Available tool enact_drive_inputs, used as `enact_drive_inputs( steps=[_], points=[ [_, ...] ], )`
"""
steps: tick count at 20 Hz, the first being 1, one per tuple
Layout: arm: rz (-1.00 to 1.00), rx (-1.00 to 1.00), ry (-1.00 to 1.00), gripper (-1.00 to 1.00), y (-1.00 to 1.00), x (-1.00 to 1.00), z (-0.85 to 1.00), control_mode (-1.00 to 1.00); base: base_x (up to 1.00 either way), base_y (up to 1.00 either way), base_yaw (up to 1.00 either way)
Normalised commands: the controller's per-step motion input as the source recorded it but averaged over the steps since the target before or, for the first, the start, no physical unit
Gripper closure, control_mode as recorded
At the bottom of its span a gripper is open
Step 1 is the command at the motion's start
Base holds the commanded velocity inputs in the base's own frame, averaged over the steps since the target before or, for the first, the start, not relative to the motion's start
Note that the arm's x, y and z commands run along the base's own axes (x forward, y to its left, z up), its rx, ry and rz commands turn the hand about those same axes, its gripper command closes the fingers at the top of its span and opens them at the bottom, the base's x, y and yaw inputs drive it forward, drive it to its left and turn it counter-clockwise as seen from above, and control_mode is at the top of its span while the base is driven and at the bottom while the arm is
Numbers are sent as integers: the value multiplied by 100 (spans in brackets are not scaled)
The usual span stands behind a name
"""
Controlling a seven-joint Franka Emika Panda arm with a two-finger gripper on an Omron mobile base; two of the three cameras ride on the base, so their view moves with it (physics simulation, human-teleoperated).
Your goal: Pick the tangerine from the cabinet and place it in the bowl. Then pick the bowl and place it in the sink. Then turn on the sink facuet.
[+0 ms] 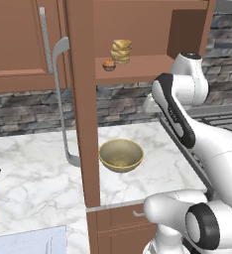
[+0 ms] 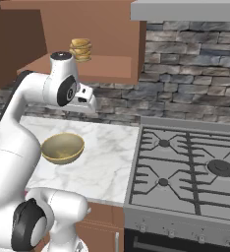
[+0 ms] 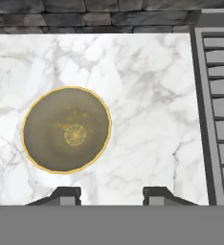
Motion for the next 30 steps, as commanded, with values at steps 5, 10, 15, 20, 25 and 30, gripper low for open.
enact_drive_inputs(
  steps=[5, 10, 15, 20, 25, 30],
  points=[
    [2, 0, 0, -100, 0, -8, 0, -100, 0, 0, 0],
    [15, 0, -21, -100, 17, -22, 27, -100, 0, 0, 0],
    [5, 5, -31, -100, 45, 10, 47, -100, 0, 0, 0],
    [0, 12, -21, -100, 59, 52, 53, -100, 0, 0, 0],
    [0, 12, 0, -100, 33, 55, 71, -100, 0, 0, 0],
    [0, 10, 0, -100, 1, 47, 16, -100, 0, 0, 0]
  ],
)
